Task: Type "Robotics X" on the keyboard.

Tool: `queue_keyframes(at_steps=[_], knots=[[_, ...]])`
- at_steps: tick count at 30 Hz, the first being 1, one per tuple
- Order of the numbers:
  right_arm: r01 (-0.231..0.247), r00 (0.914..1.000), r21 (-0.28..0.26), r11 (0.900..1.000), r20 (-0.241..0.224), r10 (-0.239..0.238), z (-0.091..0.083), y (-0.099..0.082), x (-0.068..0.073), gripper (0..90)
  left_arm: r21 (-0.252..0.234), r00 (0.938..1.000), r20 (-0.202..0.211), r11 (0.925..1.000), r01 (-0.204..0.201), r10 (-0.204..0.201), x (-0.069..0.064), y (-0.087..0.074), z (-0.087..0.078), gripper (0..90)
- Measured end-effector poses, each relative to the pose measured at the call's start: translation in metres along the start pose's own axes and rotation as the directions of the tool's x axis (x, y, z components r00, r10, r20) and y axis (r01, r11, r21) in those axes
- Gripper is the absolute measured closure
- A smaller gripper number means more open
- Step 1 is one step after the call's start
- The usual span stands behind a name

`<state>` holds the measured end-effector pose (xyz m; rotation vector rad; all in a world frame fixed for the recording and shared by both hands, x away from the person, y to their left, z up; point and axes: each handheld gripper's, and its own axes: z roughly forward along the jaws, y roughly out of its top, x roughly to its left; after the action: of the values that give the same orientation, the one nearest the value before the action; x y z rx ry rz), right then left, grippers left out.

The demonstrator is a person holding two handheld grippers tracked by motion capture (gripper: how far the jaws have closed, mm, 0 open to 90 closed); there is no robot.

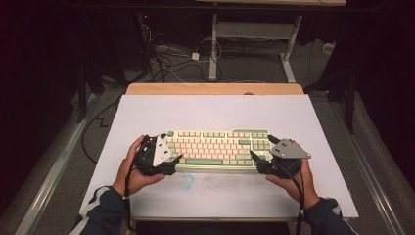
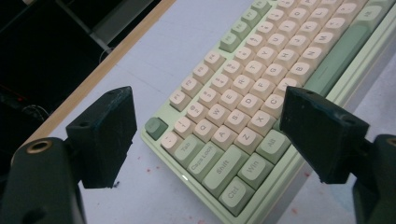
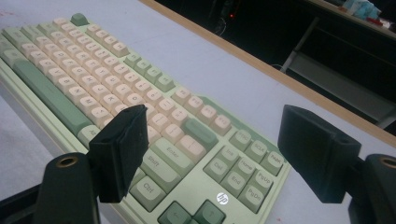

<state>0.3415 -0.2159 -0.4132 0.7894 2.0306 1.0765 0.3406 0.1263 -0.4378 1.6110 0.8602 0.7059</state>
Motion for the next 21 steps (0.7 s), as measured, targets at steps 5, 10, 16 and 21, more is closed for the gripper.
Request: queue_keyframes(at_steps=[5, 10, 16, 21], knots=[[-0.007, 0.9999, 0.003, 1.0, 0.011, 0.007, -0.003, -0.001, -0.002, 25.6, 0.0, 1.0, -0.002, 1.0, 0.003, -0.003, 0.002, -0.001, -0.003, 17.5], [0.0, 0.9999, 0.0, 1.0, 0.014, 0.0, -0.006, -0.001, -0.004, 25.5, 0.0, 1.0, -0.006, 1.0, 0.004, -0.004, 0.004, -0.002, -0.005, 17.4], [0.004, 0.9991, 0.001, 1.0, 0.042, -0.004, -0.013, -0.004, -0.007, 25.5, 0.002, 0.9999, -0.012, 1.0, 0.002, -0.002, 0.007, -0.005, -0.01, 17.2], [-0.003, 0.9983, -0.002, 1.0, 0.058, 0.003, -0.022, -0.008, -0.01, 25.4, 0.009, 0.9997, -0.021, 0.9999, 0.009, -0.009, 0.013, -0.007, -0.015, 17.2]])
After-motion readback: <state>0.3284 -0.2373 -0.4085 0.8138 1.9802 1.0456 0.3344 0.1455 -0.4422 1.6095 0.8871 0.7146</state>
